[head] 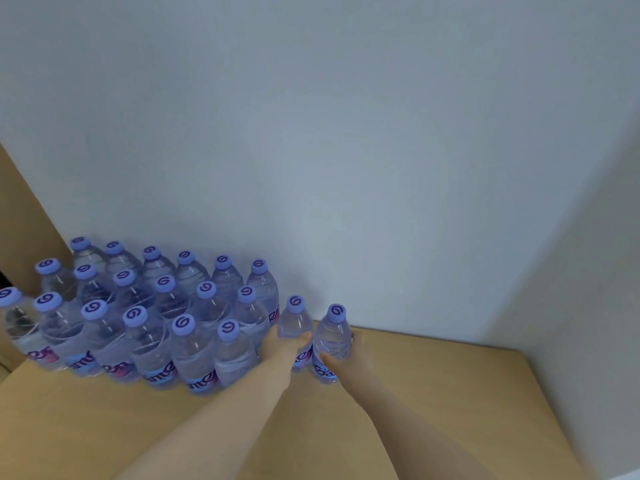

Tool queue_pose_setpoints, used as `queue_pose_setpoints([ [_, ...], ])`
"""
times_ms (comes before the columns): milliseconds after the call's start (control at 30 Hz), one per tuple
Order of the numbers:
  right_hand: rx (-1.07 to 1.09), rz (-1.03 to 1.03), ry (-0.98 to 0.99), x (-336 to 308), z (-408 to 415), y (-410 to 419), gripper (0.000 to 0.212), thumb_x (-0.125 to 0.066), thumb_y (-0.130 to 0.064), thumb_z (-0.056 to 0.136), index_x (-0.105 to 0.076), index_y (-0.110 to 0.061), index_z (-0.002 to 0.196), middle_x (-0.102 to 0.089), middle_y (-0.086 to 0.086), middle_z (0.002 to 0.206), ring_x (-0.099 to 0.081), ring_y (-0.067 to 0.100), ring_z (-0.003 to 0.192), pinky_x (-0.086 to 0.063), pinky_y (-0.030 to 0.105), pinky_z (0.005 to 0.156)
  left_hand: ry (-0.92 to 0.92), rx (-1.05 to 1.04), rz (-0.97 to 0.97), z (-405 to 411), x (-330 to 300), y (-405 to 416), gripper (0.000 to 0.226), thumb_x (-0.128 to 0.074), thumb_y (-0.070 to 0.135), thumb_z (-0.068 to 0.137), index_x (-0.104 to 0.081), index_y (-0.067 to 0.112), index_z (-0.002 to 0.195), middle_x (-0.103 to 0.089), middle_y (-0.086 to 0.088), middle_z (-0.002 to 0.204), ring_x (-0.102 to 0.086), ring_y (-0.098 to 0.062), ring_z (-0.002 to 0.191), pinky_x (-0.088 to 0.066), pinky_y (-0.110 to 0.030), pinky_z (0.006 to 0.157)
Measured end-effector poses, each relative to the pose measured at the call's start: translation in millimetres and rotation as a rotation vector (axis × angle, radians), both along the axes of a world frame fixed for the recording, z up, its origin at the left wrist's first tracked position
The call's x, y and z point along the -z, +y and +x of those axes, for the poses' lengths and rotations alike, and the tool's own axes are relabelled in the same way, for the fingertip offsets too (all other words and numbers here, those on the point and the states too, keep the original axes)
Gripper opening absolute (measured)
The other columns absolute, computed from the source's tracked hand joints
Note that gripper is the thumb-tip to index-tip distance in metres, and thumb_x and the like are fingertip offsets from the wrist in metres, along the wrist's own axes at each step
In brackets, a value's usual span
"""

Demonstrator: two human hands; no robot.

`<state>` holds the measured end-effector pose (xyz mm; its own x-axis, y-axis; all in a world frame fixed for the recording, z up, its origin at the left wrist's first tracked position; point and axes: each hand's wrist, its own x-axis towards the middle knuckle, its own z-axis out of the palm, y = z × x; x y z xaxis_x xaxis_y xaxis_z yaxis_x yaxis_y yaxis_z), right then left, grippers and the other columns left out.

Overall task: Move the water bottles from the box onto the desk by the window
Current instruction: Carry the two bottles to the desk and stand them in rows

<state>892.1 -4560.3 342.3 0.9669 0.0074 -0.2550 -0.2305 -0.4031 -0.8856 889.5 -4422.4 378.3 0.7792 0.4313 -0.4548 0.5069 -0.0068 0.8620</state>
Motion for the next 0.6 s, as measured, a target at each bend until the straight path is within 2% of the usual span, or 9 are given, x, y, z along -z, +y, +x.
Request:
queue_pose_setpoints([
  [67,0.023,-0.012,0.001,1.5,5.8,3.3,0.051,-0.077,-0.034,0.074,-0.05,-0.013,0.112,-0.053,0.005,0.107,-0.059,0.018,0.094,-0.042,0.022,0.063,-0.001,-0.037,-0.06,11.0,3.9,3.9,0.024,-0.08,0.023,0.07,-0.061,0.014,0.08,-0.067,-0.017,0.1,-0.062,-0.034,0.097,-0.051,-0.047,0.093],
  [167,0.045,-0.004,-0.013,2.9,17.0,6.9,0.047,-0.075,-0.031,0.077,-0.049,-0.015,0.113,-0.053,0.004,0.108,-0.058,0.019,0.096,-0.04,0.019,0.059,-0.02,-0.07,-0.097,26.7,13.1,8.4,0.041,-0.08,0.022,0.074,-0.064,0.0,0.105,-0.067,-0.018,0.103,-0.063,-0.035,0.099,-0.05,-0.038,0.08],
  [333,0.093,0.022,-0.039,1.4,37.8,14.0,0.043,-0.071,-0.028,0.081,-0.046,-0.021,0.116,-0.057,0.002,0.111,-0.058,0.012,0.09,-0.038,0.015,0.055,-0.104,-0.14,-0.066,48.4,23.5,4.4,0.043,-0.074,0.021,0.081,-0.06,0.0,0.117,-0.065,-0.015,0.111,-0.059,-0.033,0.101,-0.044,-0.035,0.082],
  [467,0.132,0.03,-0.056,1.8,57.6,22.3,0.048,-0.071,-0.028,0.082,-0.049,-0.017,0.123,-0.057,0.002,0.113,-0.059,0.012,0.089,-0.039,0.015,0.057,-0.173,-0.156,-0.07,59.6,25.7,4.4,0.033,-0.071,0.016,0.084,-0.063,0.001,0.112,-0.066,-0.013,0.107,-0.058,-0.027,0.096,-0.043,-0.032,0.081],
  [600,0.154,0.027,-0.076,4.5,68.7,25.5,0.054,-0.074,-0.029,0.08,-0.049,-0.017,0.127,-0.055,0.0,0.113,-0.059,0.01,0.089,-0.042,0.017,0.062,-0.216,-0.188,-0.059,63.6,31.2,2.3,0.035,-0.07,0.016,0.085,-0.062,0.006,0.117,-0.067,-0.009,0.11,-0.059,-0.029,0.106,-0.047,-0.04,0.095],
])
